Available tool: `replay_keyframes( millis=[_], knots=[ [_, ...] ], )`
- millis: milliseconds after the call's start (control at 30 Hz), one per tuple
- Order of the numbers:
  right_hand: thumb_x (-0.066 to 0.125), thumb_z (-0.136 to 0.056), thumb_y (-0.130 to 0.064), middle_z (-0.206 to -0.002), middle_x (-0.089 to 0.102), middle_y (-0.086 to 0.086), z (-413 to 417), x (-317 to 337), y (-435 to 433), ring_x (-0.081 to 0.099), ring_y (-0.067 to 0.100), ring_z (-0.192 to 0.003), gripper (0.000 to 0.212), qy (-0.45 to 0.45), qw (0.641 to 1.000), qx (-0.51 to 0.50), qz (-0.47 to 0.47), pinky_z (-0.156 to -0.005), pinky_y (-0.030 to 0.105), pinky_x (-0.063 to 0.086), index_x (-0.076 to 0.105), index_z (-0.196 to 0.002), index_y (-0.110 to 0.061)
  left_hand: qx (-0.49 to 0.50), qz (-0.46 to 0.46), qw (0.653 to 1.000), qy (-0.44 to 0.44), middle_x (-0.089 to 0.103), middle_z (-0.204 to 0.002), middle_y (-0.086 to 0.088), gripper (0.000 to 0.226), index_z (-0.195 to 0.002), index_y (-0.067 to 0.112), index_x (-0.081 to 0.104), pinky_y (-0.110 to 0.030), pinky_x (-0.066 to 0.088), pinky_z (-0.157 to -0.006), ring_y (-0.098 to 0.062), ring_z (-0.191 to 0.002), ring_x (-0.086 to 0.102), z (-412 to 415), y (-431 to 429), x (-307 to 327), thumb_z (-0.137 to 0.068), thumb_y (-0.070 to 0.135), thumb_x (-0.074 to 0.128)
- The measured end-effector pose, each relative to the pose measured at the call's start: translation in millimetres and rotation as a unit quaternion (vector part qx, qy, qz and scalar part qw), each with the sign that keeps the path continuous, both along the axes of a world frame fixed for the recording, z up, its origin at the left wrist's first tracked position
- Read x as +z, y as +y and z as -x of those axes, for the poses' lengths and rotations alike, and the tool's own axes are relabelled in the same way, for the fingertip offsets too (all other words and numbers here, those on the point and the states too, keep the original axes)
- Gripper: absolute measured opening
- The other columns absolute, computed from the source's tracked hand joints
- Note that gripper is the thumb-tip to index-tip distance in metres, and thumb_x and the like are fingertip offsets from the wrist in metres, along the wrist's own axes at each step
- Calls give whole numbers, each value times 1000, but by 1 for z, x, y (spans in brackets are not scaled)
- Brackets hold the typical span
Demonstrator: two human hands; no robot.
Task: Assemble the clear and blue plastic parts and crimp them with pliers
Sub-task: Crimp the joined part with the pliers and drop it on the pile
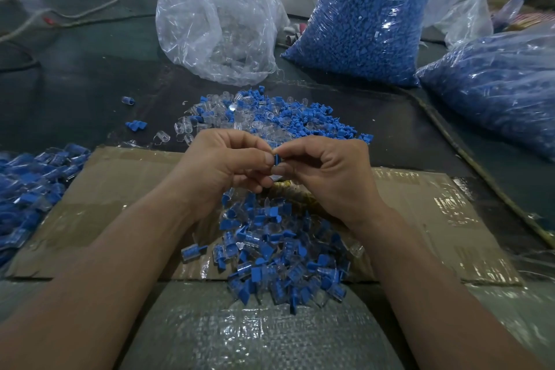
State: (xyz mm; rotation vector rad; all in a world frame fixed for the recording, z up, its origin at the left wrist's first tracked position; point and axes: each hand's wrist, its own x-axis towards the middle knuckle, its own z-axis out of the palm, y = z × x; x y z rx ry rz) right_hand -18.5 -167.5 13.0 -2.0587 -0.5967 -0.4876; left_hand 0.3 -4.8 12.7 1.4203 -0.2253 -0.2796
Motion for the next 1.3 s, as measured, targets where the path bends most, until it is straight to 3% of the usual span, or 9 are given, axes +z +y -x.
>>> replay_keyframes(
  millis=[267,367,433,533,667,867,1000,1100,1300],
  knots=[
    [73,-71,-3,-81,64,-9,0,1,0,63,-4,-75,25,14,1000,11,2,-70,11,52,69,-95,-4,3,-1,1000,-5,66,-57,-6,7,-56,16,70,-17,47,-43,-14,-47,63,0,0,-1,-58,10,67],
    [74,-63,-28,-82,62,-21,-3,7,-8,62,-6,-78,32,100,995,-14,13,-73,10,50,69,-93,-21,20,12,1000,5,65,-57,-7,2,-58,12,67,-17,48,-43,-14,-47,62,-1,0,-1,-56,10,67],
    [73,-55,-42,-83,55,-30,-6,12,-19,55,-18,-79,39,167,982,-52,67,-70,3,44,63,-93,-39,36,29,999,12,64,-57,-8,10,-64,7,64,-17,48,-43,-14,-47,61,-3,2,-1,-56,9,67],
    [70,-47,-58,-89,43,-37,-10,17,-36,45,-14,-83,71,280,937,-60,201,-70,12,32,57,-114,-39,43,46,998,18,65,-57,-7,14,-69,4,62,-17,49,-43,-13,-47,61,-3,4,0,-56,8,66],
    [77,-66,-41,-94,38,-31,-10,15,-41,40,-8,-84,68,336,891,-33,303,-65,12,28,47,-126,-36,54,59,997,23,65,-57,-7,15,-69,3,62,-17,49,-43,-14,-46,61,-3,5,1,-55,8,67],
    [76,-69,-29,-112,41,-10,-8,14,-32,40,8,-101,71,308,883,-44,351,-80,26,36,43,-132,-31,59,64,996,27,65,-57,-6,20,-72,2,61,-17,49,-43,-14,-47,61,-4,6,0,-55,10,67],
    [75,-68,-29,-105,50,-5,-6,14,-23,46,12,-94,50,244,885,-75,389,-77,31,43,55,-115,-26,68,64,995,30,66,-59,-6,21,-75,3,61,-17,50,-45,-14,-50,62,-6,6,-1,-57,10,66],
    [69,-73,-25,-93,57,-6,-6,11,-16,51,14,-83,27,179,887,-107,413,-60,25,38,59,-98,-26,80,69,994,33,66,-60,-6,18,-76,3,59,-17,51,-47,-14,-53,64,-7,6,-3,-59,9,63],
    [62,-82,-24,-92,63,-4,-8,6,-11,55,17,-83,20,142,893,-145,401,-64,28,40,60,-101,-26,98,82,991,22,67,-60,-5,16,-76,5,59,-17,51,-48,-13,-54,64,-9,8,-4,-61,9,61]
  ],
)
